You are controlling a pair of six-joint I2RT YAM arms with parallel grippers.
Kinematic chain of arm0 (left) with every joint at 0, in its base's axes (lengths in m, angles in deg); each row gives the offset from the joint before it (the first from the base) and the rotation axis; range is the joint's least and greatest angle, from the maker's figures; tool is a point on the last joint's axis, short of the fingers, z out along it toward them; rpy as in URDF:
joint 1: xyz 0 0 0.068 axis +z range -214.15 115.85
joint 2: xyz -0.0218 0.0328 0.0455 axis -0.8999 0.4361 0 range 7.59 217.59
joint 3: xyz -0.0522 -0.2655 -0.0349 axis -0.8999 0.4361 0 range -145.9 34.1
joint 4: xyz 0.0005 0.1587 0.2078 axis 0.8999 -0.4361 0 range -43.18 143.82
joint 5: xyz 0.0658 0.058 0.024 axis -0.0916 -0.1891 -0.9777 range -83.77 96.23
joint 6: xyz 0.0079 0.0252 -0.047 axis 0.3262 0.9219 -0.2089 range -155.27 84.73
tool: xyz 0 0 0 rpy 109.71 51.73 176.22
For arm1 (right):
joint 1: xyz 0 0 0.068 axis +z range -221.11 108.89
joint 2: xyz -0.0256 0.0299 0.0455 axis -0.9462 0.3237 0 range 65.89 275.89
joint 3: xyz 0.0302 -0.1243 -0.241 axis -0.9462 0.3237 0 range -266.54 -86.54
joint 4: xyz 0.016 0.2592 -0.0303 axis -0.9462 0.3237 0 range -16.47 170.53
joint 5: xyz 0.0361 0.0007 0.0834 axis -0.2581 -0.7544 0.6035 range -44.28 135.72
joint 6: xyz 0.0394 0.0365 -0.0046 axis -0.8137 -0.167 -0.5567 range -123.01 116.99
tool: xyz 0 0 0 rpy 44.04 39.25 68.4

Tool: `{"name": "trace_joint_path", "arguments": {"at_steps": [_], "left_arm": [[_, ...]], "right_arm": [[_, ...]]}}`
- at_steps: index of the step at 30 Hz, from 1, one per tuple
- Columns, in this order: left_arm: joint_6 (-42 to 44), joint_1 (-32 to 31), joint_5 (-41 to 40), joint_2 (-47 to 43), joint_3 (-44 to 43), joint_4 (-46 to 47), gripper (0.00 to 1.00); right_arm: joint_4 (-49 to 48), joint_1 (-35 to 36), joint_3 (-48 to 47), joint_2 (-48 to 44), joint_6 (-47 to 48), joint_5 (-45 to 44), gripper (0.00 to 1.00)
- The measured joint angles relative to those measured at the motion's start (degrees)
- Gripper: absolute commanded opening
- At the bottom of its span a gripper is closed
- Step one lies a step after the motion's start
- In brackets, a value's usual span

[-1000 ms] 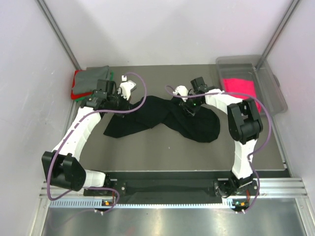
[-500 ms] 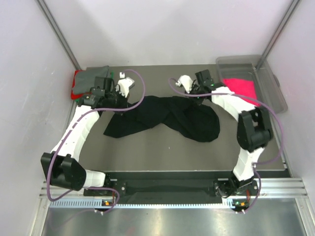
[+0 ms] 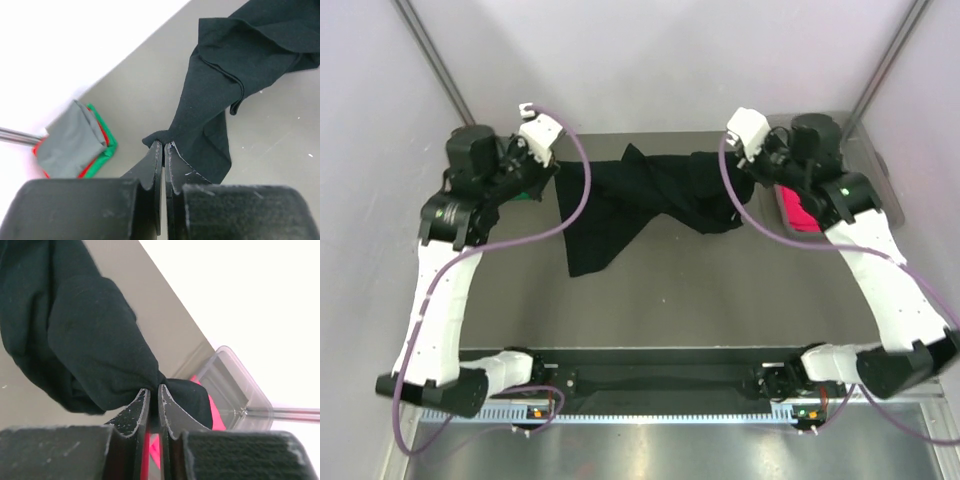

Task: Fold and stack the t-shirts
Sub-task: Flatten the tshirt out

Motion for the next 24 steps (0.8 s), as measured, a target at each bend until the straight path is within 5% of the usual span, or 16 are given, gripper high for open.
{"name": "trace_joint_path", "arguments": {"at_steps": [7, 18, 21, 24], "left_arm": [[1.81, 0.00, 0.85, -8.52, 6.36, -0.20, 0.00], [-0.24, 0.02, -2.75, 5.38, 19.23, 2.32, 0.00], [-0.83, 0.02, -3.19, 5.64, 19.87, 3.85, 0.00], [-1.66, 0.00, -3.06, 5.57, 20.76, 6.16, 0.00]], "right_arm": [[0.42, -0.02, 7.06, -8.26, 0.04, 0.20, 0.06], [-5.92, -1.25, -0.83, 30.40, -2.97, -5.99, 0.13], [-6.19, -1.53, -2.43, 33.57, -4.70, -7.93, 0.13], [-6.97, -1.81, -1.79, 32.24, -5.33, -7.48, 0.24]]}}
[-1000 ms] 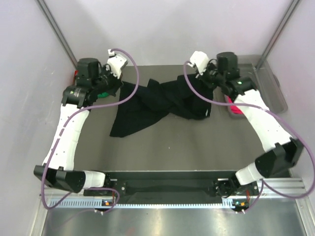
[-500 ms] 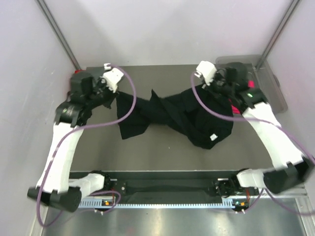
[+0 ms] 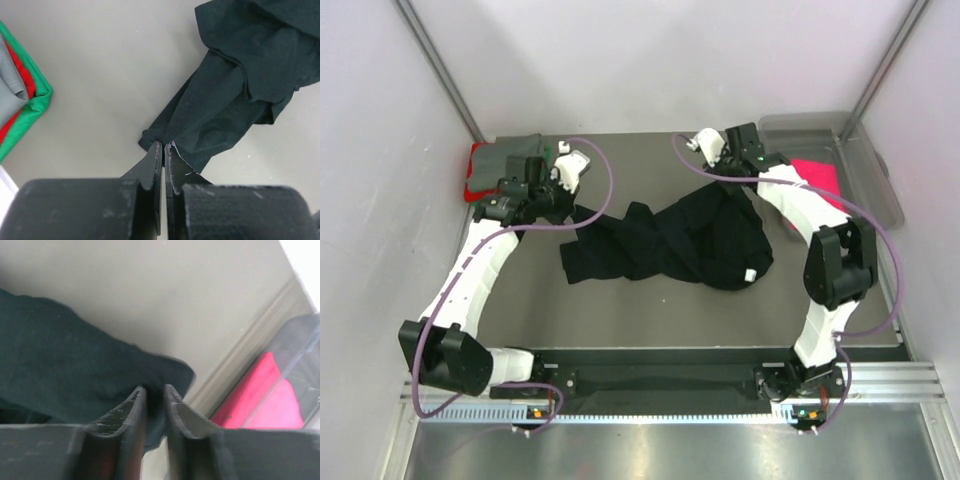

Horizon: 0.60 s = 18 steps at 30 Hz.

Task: Fold and stack the t-shirts
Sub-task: Flatten the tshirt out

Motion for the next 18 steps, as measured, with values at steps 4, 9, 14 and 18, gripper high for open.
{"name": "trace_joint_path", "arguments": {"at_steps": [4, 9, 14, 18], "left_arm": [[-0.57, 0.02, 0.37, -0.37, 3.10, 1.99, 0.00], [-1.55, 0.02, 1.49, -1.07, 6.12, 2.86, 0.00], [-1.79, 0.02, 2.43, -2.75, 8.11, 3.52, 0.00], [-1.81, 0.09, 2.99, -3.65, 9.75, 4.15, 0.00]], "right_arm": [[-1.07, -0.20, 3.04, -4.20, 3.76, 5.16, 0.40], [6.73, -0.24, -2.54, -2.78, 11.34, 15.69, 0.45], [21.99, -0.20, -30.12, 12.92, 17.38, 24.55, 0.50], [27.04, 0.48, -44.94, 24.17, 20.02, 26.62, 0.54]]}}
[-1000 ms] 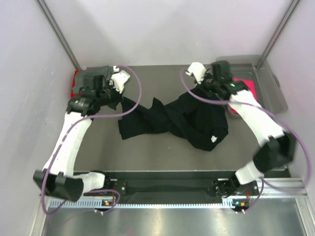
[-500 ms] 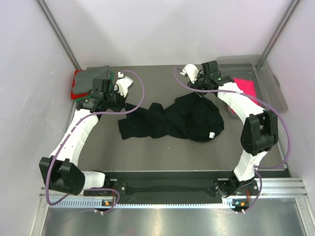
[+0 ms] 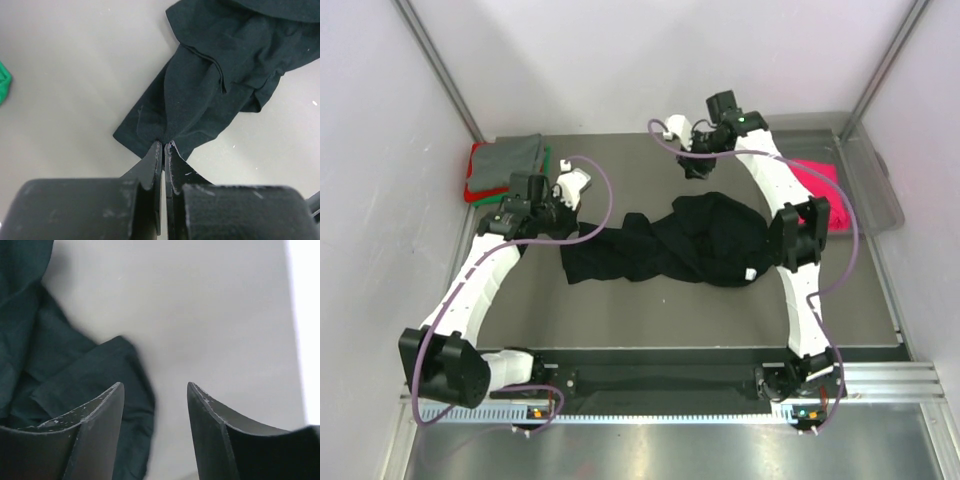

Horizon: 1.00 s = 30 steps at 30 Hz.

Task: Fold and stack the t-shirts
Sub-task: Flatten the tshirt out

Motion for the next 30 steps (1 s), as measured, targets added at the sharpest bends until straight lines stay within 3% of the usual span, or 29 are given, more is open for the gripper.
{"name": "trace_joint_path", "arguments": {"at_steps": [8, 23, 30], "left_arm": [[-0.22, 0.68, 0.85, -0.07, 1.31, 0.09, 0.00], [-1.22, 0.68, 2.14, -0.09, 2.01, 0.48, 0.00], [-1.25, 0.68, 2.56, -0.09, 2.05, 0.72, 0.00]], "right_arm": [[0.44, 2.89, 6.64, 5.77, 0.26, -1.49, 0.54], [-6.75, 4.48, 6.75, 9.79, -3.69, -3.74, 0.55], [-8.33, 4.96, 6.75, 12.44, -4.81, -4.42, 0.50]]}}
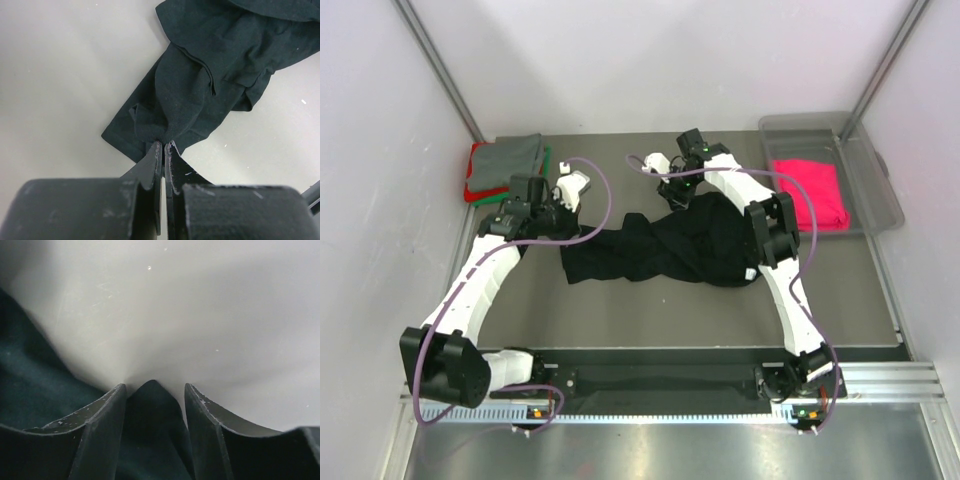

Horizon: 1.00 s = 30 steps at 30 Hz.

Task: Fold and stack the t-shirts
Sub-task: Flatten the tshirt out

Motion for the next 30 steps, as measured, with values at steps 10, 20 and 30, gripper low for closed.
{"name": "trace_joint_path", "arguments": {"at_steps": [10, 20, 30], "left_arm": [[-0.02, 0.24, 0.26, -0.02, 0.20, 0.57, 0.00], [-0.04, 0.44, 0.39, -0.02, 0.33, 0.76, 0.00], [0.02, 0.57, -1.68, 0.02, -0.66, 0.66, 0.00]], "right_arm": [[-0.98, 0.00, -2.36, 0.70, -1.42, -1.70, 0.25], [-0.52, 0.00, -2.45, 0.70, -1.29, -2.01, 0.00], [-5.09, -0.59, 8.28, -9.68, -3.34, -3.50, 0.00]]}}
